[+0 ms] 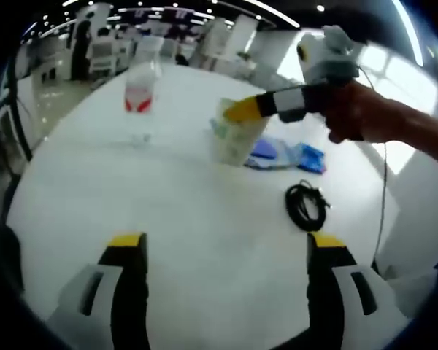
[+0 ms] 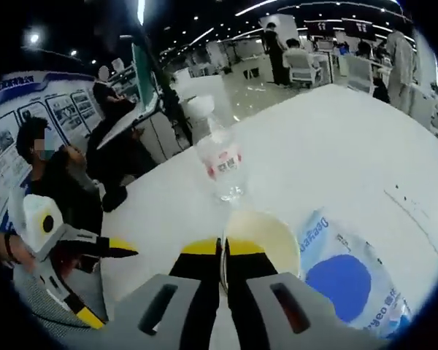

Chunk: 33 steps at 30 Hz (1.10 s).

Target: Arrange the tabletop items into an orderly group along one side of the table until the central work area is clear of visible clutter.

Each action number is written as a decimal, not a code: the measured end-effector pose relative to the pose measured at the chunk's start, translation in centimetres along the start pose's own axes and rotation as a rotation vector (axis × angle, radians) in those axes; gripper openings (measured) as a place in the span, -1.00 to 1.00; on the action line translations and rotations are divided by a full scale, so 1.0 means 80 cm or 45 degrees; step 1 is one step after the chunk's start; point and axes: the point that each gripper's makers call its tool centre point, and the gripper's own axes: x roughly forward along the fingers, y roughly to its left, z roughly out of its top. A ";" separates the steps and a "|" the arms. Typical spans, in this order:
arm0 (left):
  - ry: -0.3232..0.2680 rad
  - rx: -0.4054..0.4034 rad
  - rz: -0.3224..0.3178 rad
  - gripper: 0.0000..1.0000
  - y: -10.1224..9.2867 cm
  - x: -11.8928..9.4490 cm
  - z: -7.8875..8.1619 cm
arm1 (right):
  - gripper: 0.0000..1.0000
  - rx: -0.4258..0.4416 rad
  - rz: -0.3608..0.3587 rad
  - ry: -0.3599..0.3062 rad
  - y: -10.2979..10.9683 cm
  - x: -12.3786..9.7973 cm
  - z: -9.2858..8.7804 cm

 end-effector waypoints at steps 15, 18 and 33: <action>0.006 -0.009 0.007 0.73 -0.004 -0.007 -0.003 | -0.99 -0.144 -0.108 0.007 -0.040 0.058 0.023; 0.002 -0.019 0.010 0.73 -0.001 -0.005 -0.001 | -0.99 -0.145 -0.150 -0.009 -0.047 0.061 0.025; -0.010 -0.033 0.015 0.73 0.000 0.000 0.007 | -0.99 -0.243 -0.236 0.023 -0.058 0.087 0.015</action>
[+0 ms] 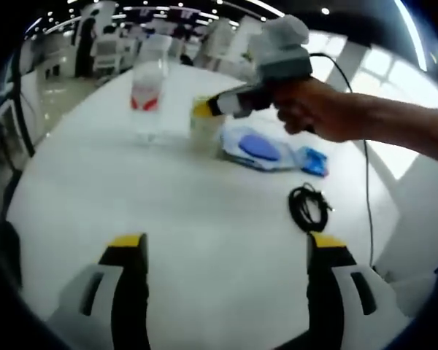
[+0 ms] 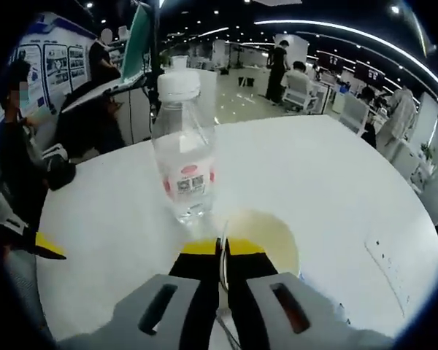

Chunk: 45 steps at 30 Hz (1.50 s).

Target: Arrange the tabletop items into an orderly group along one side of the table until the central work area is clear of visible clutter.

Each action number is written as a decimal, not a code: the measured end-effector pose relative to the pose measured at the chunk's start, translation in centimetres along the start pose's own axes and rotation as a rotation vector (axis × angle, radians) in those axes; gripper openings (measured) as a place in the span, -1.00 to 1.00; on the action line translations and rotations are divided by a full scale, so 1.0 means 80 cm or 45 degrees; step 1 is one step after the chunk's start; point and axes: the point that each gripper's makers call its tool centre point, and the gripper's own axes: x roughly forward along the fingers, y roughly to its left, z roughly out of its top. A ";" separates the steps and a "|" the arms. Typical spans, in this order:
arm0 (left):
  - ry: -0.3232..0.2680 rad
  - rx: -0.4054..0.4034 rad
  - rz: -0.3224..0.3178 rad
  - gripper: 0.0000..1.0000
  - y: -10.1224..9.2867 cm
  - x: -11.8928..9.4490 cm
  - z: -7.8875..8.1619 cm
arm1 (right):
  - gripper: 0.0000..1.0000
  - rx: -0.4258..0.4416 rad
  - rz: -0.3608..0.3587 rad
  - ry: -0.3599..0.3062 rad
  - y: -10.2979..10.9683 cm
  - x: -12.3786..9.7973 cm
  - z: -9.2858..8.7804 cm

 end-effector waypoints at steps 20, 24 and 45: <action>0.006 -0.027 -0.028 0.73 -0.001 0.003 -0.008 | -0.94 0.053 -0.018 0.055 0.004 0.003 -0.014; 0.006 -0.026 -0.027 0.73 0.002 0.005 -0.008 | -0.90 0.067 -0.012 0.052 0.004 -0.001 -0.014; 0.024 -0.011 -0.043 0.74 -0.003 0.006 -0.011 | -0.62 0.087 -0.043 0.029 -0.006 -0.029 0.009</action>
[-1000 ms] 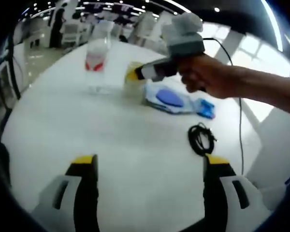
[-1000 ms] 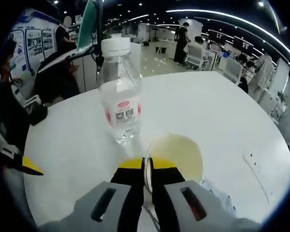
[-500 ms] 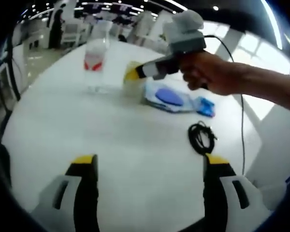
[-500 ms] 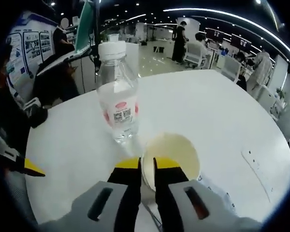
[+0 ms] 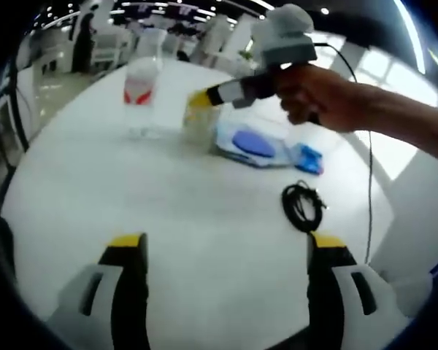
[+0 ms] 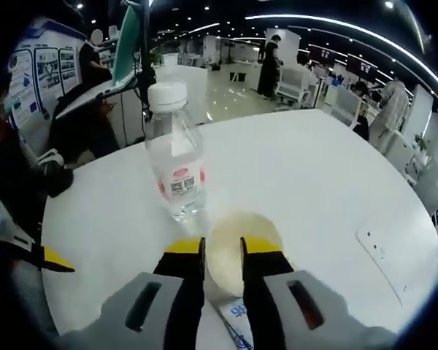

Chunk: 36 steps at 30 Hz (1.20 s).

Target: Arrange the tabletop items into an orderly group along one side of the table until the central work area is clear of visible clutter.

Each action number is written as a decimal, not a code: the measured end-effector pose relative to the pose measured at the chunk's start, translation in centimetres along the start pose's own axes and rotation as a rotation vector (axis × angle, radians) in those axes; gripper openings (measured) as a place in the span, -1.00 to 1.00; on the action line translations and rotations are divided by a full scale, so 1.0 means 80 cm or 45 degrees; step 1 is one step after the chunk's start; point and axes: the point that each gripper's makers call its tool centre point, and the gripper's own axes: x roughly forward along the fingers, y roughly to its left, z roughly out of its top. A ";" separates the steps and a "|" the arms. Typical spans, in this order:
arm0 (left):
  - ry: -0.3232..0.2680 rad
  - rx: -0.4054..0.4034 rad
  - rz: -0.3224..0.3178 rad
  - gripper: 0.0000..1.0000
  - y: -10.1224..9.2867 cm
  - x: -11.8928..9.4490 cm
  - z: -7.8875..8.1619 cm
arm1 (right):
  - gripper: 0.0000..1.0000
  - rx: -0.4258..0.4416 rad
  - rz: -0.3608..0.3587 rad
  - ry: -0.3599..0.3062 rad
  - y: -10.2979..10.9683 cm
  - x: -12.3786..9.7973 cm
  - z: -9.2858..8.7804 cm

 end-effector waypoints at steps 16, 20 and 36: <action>0.009 0.015 -0.009 0.75 -0.009 0.000 -0.002 | -0.23 0.057 -0.028 -0.027 -0.014 -0.043 0.013; 0.013 0.029 -0.010 0.75 -0.008 0.001 -0.002 | -0.12 0.097 -0.038 -0.037 -0.013 -0.067 0.005; 0.027 0.055 -0.002 0.79 -0.004 0.005 -0.005 | 0.23 0.304 -0.134 -0.107 -0.037 -0.145 -0.047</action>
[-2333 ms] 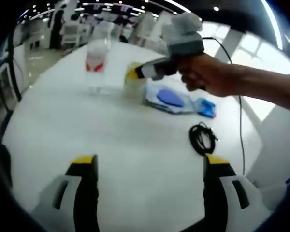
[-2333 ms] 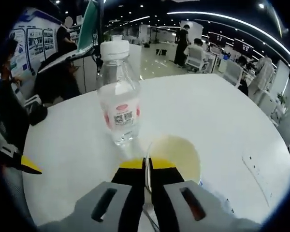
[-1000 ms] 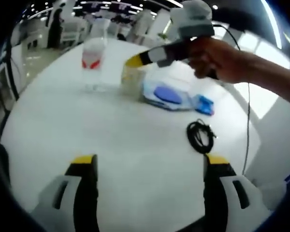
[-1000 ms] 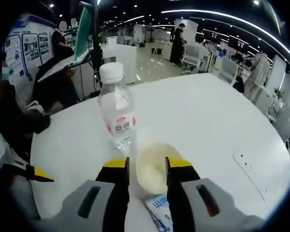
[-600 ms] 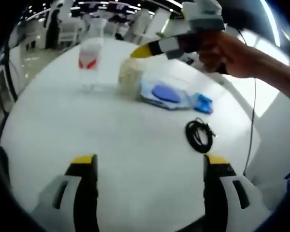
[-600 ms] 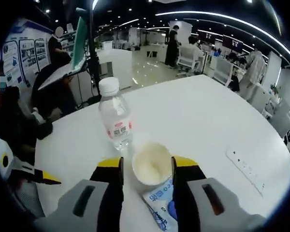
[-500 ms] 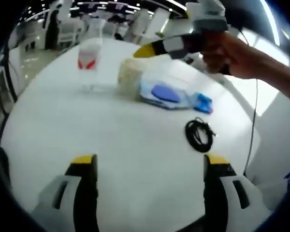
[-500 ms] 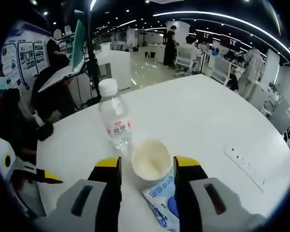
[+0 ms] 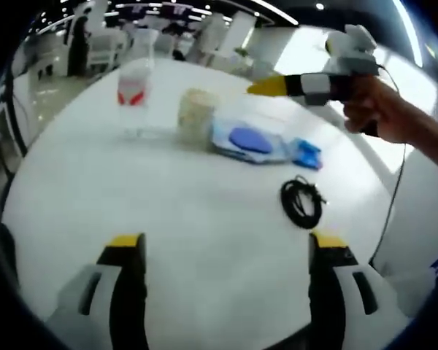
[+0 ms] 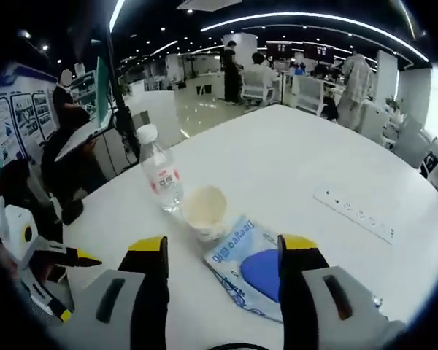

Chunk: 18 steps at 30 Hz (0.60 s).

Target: Arrange the tabletop items into an orderly group along one side of the table until the central work area is clear of visible clutter.

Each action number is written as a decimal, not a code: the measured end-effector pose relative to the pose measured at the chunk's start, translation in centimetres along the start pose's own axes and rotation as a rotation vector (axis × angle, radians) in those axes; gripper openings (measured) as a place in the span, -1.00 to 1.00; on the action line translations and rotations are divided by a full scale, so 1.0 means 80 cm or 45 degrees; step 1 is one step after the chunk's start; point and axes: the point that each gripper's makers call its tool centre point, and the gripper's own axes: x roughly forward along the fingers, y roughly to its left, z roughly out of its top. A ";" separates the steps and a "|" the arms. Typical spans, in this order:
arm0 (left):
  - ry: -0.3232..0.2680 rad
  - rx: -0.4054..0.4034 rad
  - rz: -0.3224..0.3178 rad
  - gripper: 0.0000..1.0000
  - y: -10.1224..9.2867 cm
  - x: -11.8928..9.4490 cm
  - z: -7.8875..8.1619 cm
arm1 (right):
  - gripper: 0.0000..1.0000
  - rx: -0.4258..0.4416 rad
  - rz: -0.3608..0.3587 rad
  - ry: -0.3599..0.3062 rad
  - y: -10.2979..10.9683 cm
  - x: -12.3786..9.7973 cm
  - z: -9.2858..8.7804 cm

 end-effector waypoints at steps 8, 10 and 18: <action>0.026 0.043 0.001 0.79 -0.003 0.003 -0.006 | 0.33 0.020 -0.058 -0.004 -0.011 -0.051 -0.031; 0.034 0.052 -0.002 0.79 -0.005 0.002 -0.008 | 0.36 0.060 -0.071 0.010 -0.019 -0.059 -0.043; 0.040 0.054 -0.008 0.80 -0.006 0.002 -0.010 | 0.34 0.127 -0.142 0.021 -0.036 -0.098 -0.076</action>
